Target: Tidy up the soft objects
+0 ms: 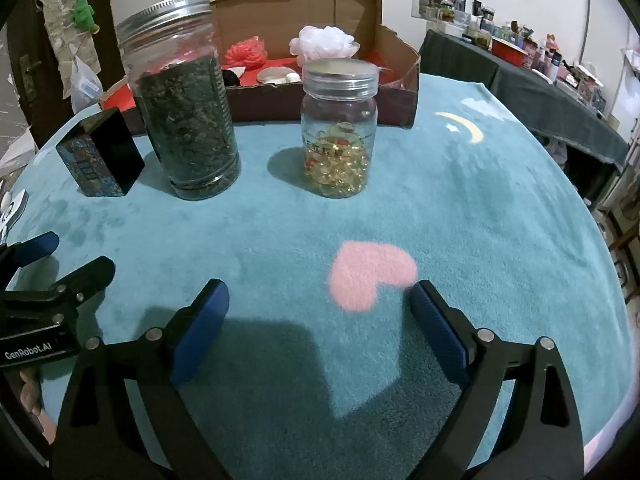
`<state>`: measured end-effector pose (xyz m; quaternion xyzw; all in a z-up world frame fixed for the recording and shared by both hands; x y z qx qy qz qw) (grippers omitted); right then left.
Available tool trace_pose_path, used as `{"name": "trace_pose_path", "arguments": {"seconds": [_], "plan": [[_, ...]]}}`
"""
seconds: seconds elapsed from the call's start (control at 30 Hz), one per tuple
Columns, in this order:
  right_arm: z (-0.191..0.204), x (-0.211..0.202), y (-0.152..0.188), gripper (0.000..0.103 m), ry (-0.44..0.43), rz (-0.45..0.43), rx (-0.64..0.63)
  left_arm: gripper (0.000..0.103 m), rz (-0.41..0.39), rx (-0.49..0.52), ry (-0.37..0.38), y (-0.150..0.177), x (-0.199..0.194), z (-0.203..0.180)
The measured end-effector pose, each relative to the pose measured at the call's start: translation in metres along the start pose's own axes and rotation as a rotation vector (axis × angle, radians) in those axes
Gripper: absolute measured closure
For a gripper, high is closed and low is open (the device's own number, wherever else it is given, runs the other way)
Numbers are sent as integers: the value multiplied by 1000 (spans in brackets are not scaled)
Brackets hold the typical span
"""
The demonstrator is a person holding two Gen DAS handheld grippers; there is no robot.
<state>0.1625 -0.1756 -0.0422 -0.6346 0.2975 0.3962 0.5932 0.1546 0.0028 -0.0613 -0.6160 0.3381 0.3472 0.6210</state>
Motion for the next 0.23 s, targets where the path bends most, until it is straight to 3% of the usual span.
{"name": "trace_pose_path", "arguments": {"seconds": [0.23], "plan": [[1, 0, 0, 9, 2, -1, 0, 0, -1, -1, -1, 1, 0, -1]]}}
Point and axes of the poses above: each gripper's, at about its wrist camera, not at the fingertips, and x roughly the way its jaws point, z to its left, y to its underside, the point moved 10 cm from there along x, roughly the way its jaws point, and after that the axes turned 9 degrees about z, right-handed, at the moved point
